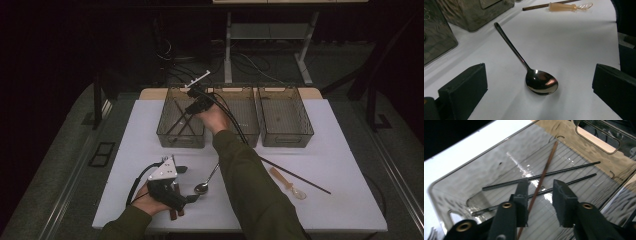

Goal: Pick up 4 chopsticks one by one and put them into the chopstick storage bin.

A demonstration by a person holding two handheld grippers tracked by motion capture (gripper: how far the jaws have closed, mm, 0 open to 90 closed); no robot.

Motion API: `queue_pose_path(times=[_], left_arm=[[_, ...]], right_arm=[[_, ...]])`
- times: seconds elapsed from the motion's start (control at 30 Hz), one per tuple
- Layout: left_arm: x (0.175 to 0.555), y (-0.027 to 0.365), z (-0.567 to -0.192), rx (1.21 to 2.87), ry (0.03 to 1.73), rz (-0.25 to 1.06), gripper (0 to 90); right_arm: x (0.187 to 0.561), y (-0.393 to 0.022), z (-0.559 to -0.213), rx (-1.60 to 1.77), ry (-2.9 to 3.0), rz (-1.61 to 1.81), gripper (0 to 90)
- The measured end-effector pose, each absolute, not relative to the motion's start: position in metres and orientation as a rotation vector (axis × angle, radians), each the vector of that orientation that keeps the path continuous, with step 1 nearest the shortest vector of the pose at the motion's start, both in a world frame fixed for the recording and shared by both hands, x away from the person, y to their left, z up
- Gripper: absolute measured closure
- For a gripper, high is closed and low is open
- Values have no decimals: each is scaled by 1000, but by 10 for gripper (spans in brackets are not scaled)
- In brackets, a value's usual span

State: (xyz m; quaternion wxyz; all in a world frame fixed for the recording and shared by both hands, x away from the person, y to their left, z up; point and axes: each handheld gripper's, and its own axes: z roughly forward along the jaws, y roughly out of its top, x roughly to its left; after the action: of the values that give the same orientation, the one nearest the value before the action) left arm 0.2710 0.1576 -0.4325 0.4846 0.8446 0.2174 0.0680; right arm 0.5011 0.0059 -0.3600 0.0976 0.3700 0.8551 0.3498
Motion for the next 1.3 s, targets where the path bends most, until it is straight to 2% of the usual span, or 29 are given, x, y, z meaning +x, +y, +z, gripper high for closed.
queue_pose_path(times=[0.2,0.37,0.83,1.13,1.3], left_arm=[[271,158,-432,2056,529,168,0],[271,158,-432,2062,527,171,0],[271,157,-433,2051,549,163,0],[271,158,-433,2048,555,160,0],[271,158,-433,2047,562,153,0]], right_arm=[[494,-11,-354,1044,2548,1098,509],[484,-27,-342,1006,2536,1147,448],[451,-84,-320,930,2524,1193,371],[432,-122,-318,916,2508,1187,344],[420,-139,-322,903,2493,1177,294]])
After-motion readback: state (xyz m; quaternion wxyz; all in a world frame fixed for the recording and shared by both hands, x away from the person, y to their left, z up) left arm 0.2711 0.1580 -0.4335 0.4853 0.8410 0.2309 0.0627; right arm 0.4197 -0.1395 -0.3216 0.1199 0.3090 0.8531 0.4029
